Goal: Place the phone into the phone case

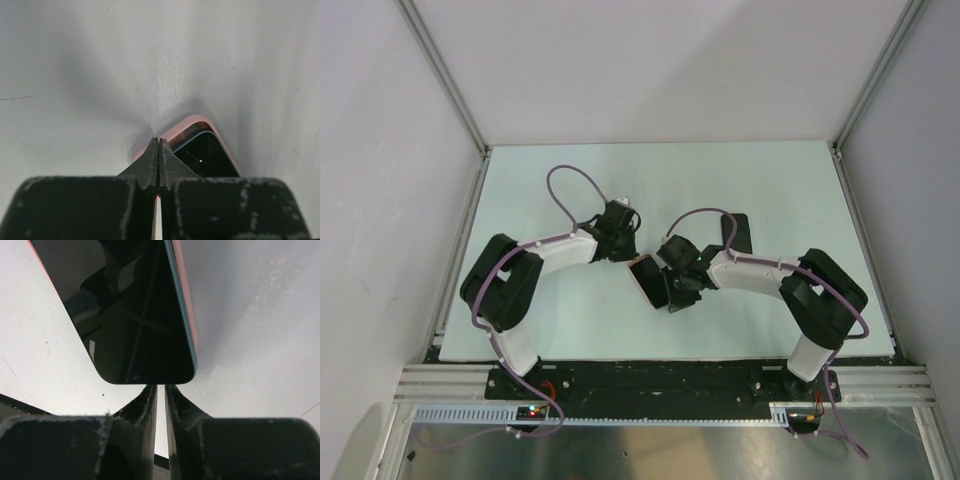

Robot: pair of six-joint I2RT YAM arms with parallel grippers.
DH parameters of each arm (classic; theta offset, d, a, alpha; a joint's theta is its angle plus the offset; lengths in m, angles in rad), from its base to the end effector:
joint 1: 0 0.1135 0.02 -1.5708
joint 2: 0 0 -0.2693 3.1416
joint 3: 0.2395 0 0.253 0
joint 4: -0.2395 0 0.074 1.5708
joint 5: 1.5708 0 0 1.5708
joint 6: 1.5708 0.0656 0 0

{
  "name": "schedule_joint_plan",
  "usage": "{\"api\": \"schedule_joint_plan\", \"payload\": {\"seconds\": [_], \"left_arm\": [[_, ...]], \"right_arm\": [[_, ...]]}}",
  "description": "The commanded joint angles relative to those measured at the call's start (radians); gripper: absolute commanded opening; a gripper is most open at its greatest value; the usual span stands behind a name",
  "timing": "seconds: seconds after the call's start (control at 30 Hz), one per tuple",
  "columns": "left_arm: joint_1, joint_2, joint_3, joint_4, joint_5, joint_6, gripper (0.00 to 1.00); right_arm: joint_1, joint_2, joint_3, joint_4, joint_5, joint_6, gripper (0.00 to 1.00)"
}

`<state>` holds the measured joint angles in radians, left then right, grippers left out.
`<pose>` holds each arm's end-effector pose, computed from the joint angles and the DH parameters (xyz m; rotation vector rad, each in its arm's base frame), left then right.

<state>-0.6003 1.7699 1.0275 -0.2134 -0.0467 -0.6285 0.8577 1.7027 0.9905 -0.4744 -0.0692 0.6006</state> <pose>0.3115 -0.2096 0.1416 -0.0555 2.5803 -0.4232 0.2144 0.2548 0.1360 -0.3867 2.8411 0.4455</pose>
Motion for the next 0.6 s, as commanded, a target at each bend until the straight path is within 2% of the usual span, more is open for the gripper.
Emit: {"api": "schedule_joint_plan", "payload": {"seconds": [0.0, 0.57], "left_arm": [[-0.064, -0.028, -0.048, -0.064, 0.113, -0.058, 0.00], [-0.064, -0.031, -0.071, -0.054, 0.135, -0.093, 0.00]], "right_arm": [[-0.021, 0.023, 0.071, 0.106, 0.059, -0.012, 0.16], [-0.009, 0.062, 0.115, 0.148, 0.063, 0.008, 0.16]]}}
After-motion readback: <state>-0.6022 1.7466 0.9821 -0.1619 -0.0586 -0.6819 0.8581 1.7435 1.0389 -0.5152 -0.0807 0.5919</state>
